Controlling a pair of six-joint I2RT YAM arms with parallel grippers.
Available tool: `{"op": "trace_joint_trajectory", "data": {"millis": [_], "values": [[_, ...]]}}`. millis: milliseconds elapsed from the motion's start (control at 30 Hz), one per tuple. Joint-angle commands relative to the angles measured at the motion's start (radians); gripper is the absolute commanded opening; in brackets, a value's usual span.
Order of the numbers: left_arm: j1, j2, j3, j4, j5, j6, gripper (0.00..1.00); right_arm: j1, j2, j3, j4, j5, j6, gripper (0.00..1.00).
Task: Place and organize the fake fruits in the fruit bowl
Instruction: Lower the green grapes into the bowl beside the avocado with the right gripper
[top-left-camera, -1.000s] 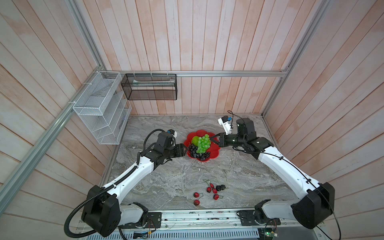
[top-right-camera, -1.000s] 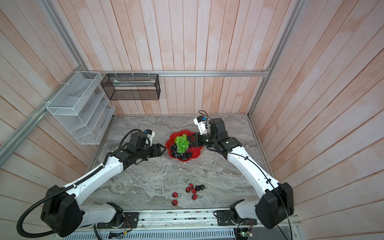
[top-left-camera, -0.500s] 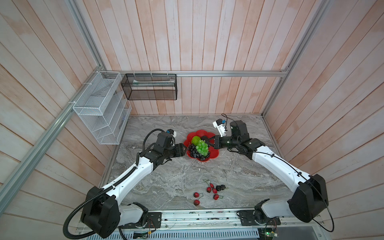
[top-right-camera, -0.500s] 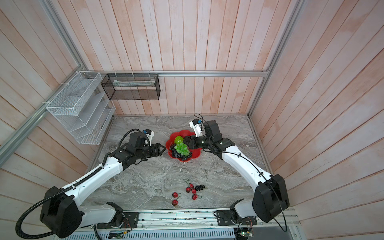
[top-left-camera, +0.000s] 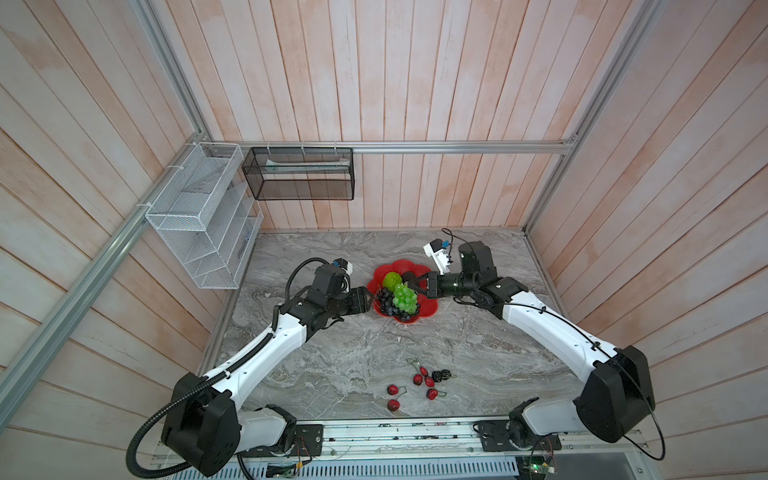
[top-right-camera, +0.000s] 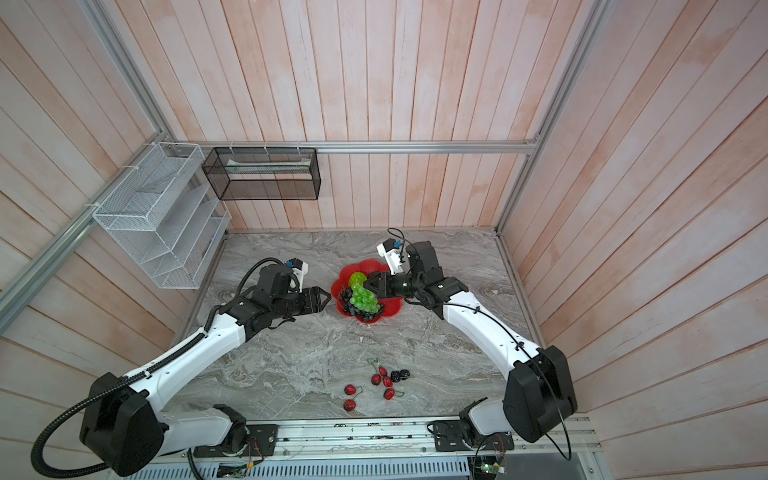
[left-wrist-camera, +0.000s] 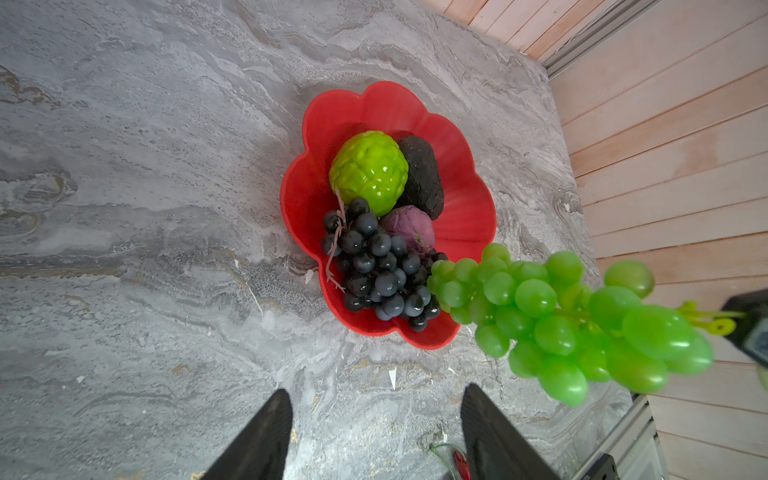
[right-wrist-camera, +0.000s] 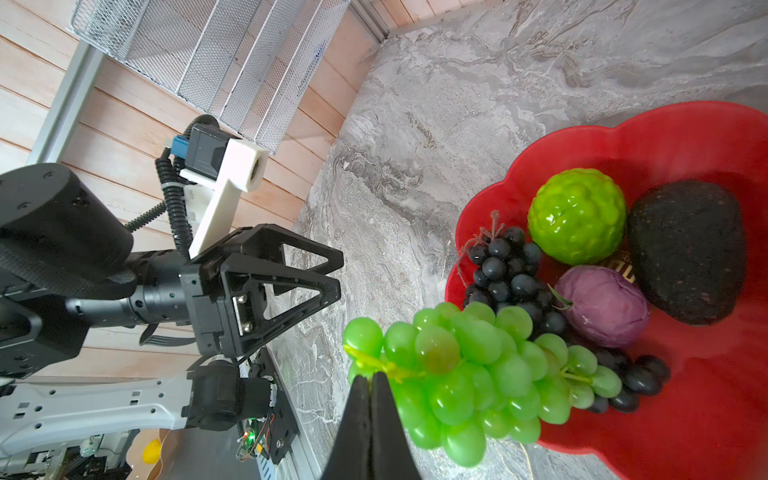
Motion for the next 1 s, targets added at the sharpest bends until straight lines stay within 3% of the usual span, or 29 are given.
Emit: {"op": "trace_joint_trajectory", "data": {"millis": [0, 333, 967], "values": [[-0.005, 0.011, -0.013, 0.013, -0.003, -0.003, 0.67, 0.004, -0.035, 0.018, 0.038, -0.044, 0.026, 0.0], [-0.005, 0.034, -0.004, 0.028, 0.009, -0.003, 0.67, -0.002, -0.029, -0.005, 0.051, -0.056, 0.021, 0.0], [-0.005, 0.084, 0.022, 0.024, 0.012, -0.002, 0.67, -0.182, 0.007, -0.167, 0.142, -0.095, -0.042, 0.0]]}}
